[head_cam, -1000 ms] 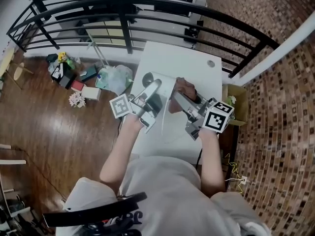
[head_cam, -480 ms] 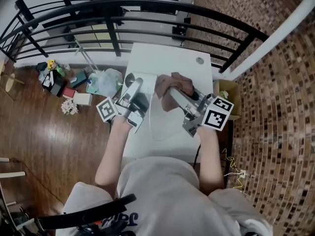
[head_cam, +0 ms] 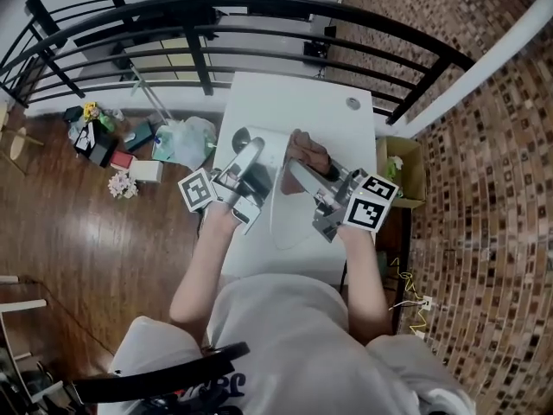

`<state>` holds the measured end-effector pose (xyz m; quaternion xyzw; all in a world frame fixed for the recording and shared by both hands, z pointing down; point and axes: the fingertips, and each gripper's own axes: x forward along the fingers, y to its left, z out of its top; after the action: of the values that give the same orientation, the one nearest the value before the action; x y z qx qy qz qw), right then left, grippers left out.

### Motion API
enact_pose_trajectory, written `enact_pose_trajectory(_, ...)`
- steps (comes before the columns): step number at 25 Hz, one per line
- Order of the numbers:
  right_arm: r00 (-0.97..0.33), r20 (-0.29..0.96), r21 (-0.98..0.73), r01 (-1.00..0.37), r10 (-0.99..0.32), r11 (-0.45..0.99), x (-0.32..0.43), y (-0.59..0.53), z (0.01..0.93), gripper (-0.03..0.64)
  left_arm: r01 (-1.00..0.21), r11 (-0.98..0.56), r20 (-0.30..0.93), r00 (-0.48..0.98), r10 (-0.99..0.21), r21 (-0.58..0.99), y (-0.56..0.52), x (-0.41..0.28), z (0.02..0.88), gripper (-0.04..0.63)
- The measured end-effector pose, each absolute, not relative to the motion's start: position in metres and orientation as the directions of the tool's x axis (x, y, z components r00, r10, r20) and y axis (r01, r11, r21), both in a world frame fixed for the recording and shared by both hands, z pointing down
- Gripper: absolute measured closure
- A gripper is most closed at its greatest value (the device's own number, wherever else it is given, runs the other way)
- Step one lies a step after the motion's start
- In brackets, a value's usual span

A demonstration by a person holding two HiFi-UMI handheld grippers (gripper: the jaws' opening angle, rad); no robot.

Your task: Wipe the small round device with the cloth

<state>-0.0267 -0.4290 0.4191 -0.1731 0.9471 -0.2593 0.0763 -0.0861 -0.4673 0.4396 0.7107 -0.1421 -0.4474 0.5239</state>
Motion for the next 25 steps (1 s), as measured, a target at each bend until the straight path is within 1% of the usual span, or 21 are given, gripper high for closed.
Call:
enact_pose_trajectory(2,-0.950,-0.079,-0.513,-0.221,-0.301,0.830,-0.037,-0.412,0.418,0.589,0.239,-0.403,-0.465,0.560,-0.686,0.883,-0.472,-0.092,0.443,0.247)
enact_pose_trajectory(4,-0.956,-0.099,-0.510,-0.188,-0.275,0.840,-0.040,-0.400,0.417,0.589,0.153,-0.401,-0.408,0.595,-0.693,0.903,-0.474,-0.094,0.453,0.247)
enact_pose_trajectory(5,-0.951,-0.090,-0.499,-0.213,-0.294,0.840,-0.037,-0.399,0.419,0.589,0.089,-0.401,-0.364,0.626,-0.689,0.912,-0.474,-0.093,0.461,0.247)
enact_pose_trajectory(6,-0.940,-0.062,-0.482,-0.265,-0.334,0.835,-0.031,-0.401,0.424,0.589,0.014,-0.400,-0.309,0.660,-0.685,0.917,-0.473,-0.092,0.473,0.247)
enact_pose_trajectory(8,-0.898,0.020,-0.432,-0.404,-0.440,0.806,-0.011,-0.407,0.439,0.589,-0.182,-0.402,-0.163,0.709,-0.686,0.898,-0.470,-0.095,0.509,0.247)
enact_pose_trajectory(10,-0.840,0.073,-0.399,-0.519,-0.538,0.756,0.013,-0.410,0.451,0.589,-0.416,-0.430,-0.001,0.717,-0.697,0.801,-0.470,-0.105,0.546,0.247)
enact_pose_trajectory(11,-0.814,0.083,-0.396,-0.557,-0.576,0.730,0.024,-0.411,0.454,0.589,-0.511,-0.443,0.071,0.710,-0.701,0.736,-0.470,-0.108,0.560,0.247)
enact_pose_trajectory(13,-0.772,0.089,-0.398,-0.606,-0.629,0.688,0.042,-0.407,0.460,0.589,-0.657,-0.455,0.204,0.677,-0.707,0.601,-0.470,-0.109,0.585,0.247)
enact_pose_trajectory(16,-0.727,0.107,-0.400,-0.656,-0.679,0.640,0.064,-0.397,0.472,0.589,-0.818,-0.426,0.374,0.561,-0.738,0.386,-0.476,-0.106,0.623,0.247)
enact_pose_trajectory(18,-0.703,0.122,-0.406,-0.679,-0.700,0.611,0.075,-0.387,0.480,0.589,-0.871,-0.413,0.444,0.491,-0.750,0.266,-0.479,-0.100,0.648,0.247)
enact_pose_trajectory(19,-0.694,0.129,-0.410,-0.688,-0.709,0.599,0.079,-0.382,0.484,0.589,-0.879,-0.412,0.455,0.477,-0.752,0.240,-0.480,-0.095,0.657,0.247)
enact_pose_trajectory(25,-0.658,0.167,-0.417,-0.722,-0.735,0.552,0.091,-0.353,0.509,0.589,-0.878,-0.434,0.474,0.476,-0.741,0.203,-0.475,-0.076,0.722,0.247)
